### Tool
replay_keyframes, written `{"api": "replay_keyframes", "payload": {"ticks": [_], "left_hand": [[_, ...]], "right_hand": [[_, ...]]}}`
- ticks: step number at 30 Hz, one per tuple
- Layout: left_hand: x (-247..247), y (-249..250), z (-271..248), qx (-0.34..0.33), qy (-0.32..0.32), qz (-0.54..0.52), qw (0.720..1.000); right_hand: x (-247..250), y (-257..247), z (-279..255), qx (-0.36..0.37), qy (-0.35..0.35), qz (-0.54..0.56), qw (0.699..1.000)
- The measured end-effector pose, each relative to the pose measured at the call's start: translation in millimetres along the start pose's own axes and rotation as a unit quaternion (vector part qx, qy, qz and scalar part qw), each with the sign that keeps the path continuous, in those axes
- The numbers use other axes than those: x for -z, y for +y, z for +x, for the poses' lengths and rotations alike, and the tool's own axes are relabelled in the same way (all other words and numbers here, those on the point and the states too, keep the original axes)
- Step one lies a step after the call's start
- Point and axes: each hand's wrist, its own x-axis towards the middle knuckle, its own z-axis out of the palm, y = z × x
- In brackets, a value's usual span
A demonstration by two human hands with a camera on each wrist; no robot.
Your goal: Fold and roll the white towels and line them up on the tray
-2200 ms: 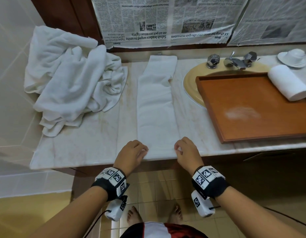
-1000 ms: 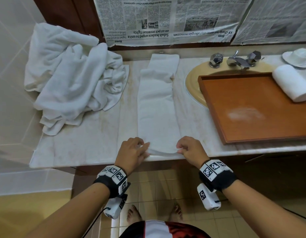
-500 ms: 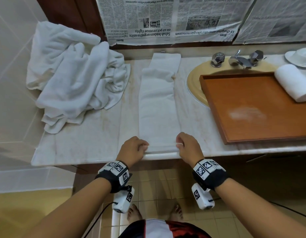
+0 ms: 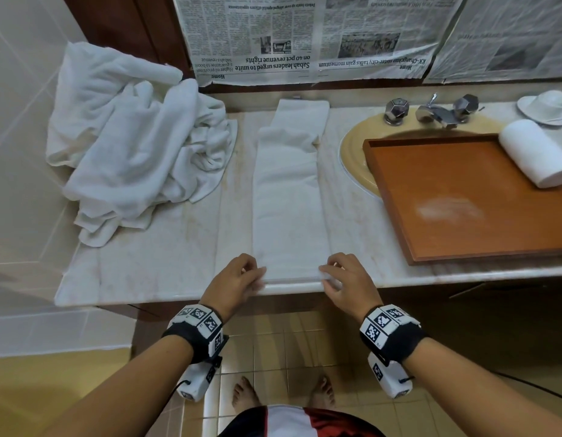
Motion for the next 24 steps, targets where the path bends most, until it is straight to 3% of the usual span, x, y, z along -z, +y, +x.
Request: {"api": "replay_keyframes", "payload": {"ticks": [6, 10, 13, 15, 20, 24], "left_hand": [[0.4, 1.4, 5.1, -0.033, 0.012, 0.041, 0.999], [4.7, 3.6, 12.1, -0.012, 0.028, 0.073, 0.997], [7.9, 9.4, 14.7, 0.102, 0.013, 0.025, 0.994], [9.2, 11.4, 18.9, 0.196, -0.042, -0.014, 0.980], [26.0, 17.5, 46.1, 0.341, -0.115, -0.076, 0.930], [33.6, 17.4, 70.7, 0.412, -0.177, -0.037, 0.893]], "right_hand": [[1.7, 5.1, 5.9, 0.044, -0.020, -0.033, 0.998], [10.8, -2.6, 16.0, -0.072, -0.066, 0.042, 0.994], [12.8, -7.4, 24.6, -0.139, -0.092, 0.065, 0.984], [14.3, -11.1, 32.3, -0.174, -0.102, 0.066, 0.977], [19.2, -14.4, 49.4, -0.265, -0.098, 0.098, 0.954], [20.0, -19.1, 59.0, -0.315, -0.106, 0.099, 0.938]]}}
